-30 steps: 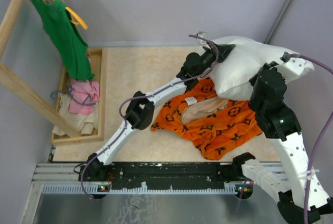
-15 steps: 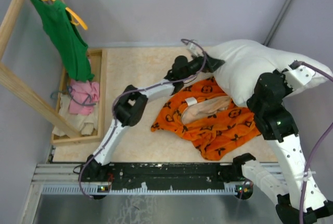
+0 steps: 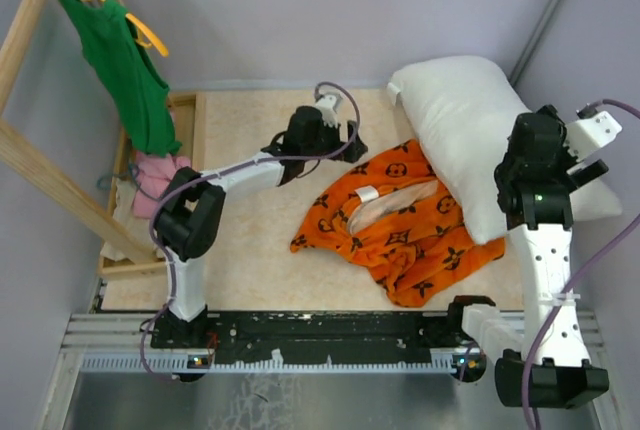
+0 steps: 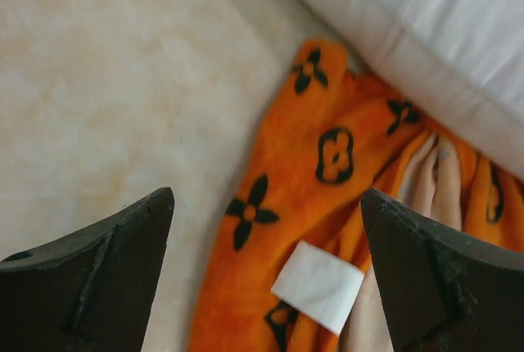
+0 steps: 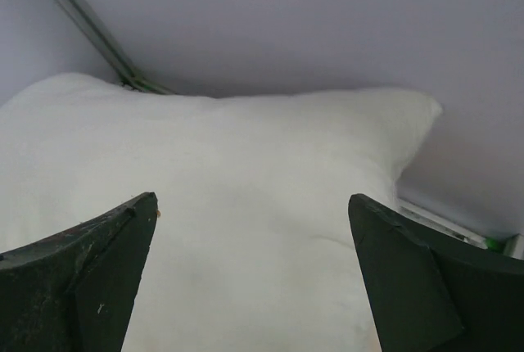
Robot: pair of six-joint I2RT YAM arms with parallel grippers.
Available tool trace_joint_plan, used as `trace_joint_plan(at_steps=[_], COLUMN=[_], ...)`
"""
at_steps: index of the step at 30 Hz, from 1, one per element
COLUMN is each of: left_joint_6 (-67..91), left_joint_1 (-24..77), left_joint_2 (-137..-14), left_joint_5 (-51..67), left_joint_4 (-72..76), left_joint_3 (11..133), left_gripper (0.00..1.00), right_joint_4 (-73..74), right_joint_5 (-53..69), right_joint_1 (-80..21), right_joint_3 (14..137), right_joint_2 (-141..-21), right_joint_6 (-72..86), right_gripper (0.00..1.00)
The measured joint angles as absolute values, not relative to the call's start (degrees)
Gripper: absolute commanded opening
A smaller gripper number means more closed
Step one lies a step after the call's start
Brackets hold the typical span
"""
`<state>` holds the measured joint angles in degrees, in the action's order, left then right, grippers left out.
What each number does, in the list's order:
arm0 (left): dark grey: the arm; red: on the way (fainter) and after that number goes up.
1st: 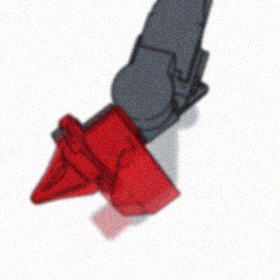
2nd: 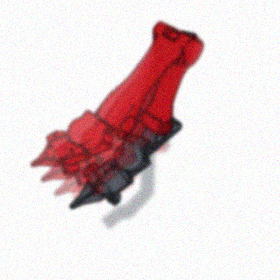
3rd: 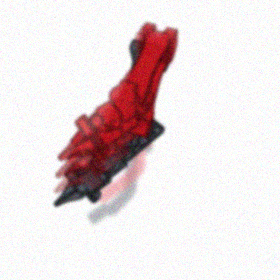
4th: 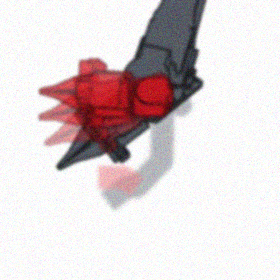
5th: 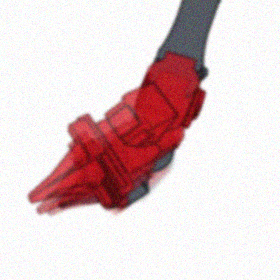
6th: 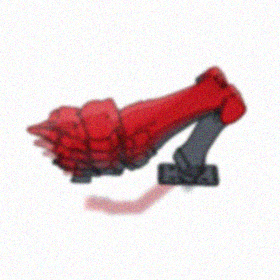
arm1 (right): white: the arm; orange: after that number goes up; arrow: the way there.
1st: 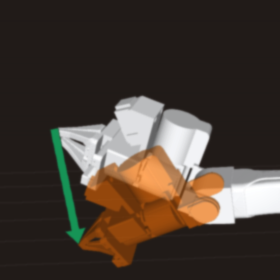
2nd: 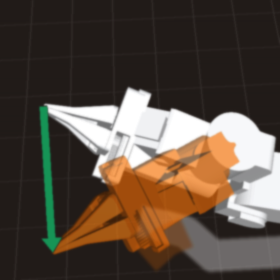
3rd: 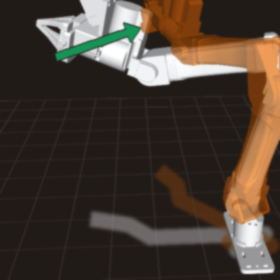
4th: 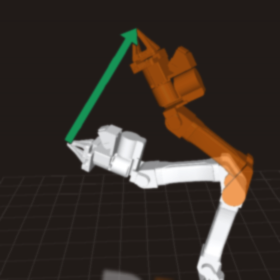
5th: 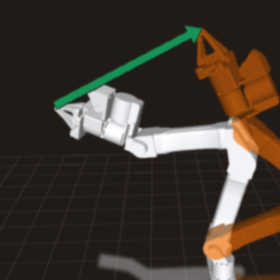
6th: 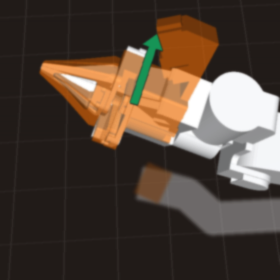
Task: Remove the pillowcase from the pillow
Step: Place the pillow at the center of the board.
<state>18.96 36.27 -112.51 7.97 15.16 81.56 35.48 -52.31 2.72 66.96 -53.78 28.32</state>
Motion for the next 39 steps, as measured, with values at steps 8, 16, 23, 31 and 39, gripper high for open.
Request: trace_joint_plan(at_steps=[8,16,23,31,39], left_joint_6=[17.19,20.56,22.92,22.65,21.12], left_joint_1=[43.79,46.50,43.64,41.60,41.67], left_joint_2=[-117.27,-115.33,-102.50,-94.98,-94.28], left_joint_5=[5.91,3.97,-5.19,-11.77,-15.86], left_joint_4=[5.52,13.28,10.41,5.82,1.87], left_joint_3=[75.50,66.41,54.30,52.29,51.94], left_gripper=[0.88,0.00,0.00,0.00,0.00], right_joint_4=[32.36,29.12,31.38,27.79,21.43], right_joint_5=[-53.17,-36.82,-15.62,-7.86,-7.07], right_joint_1=[-14.96,-27.64,-22.81,-0.75,-3.81], right_joint_3=[86.19,98.06,90.61,87.61,75.59], right_joint_2=[-58.70,-82.72,-100.68,-105.56,-93.43], right_joint_6=[21.34,16.10,20.38,27.51,24.73], right_gripper=[0.99,0.95,0.96,0.99,0.99])
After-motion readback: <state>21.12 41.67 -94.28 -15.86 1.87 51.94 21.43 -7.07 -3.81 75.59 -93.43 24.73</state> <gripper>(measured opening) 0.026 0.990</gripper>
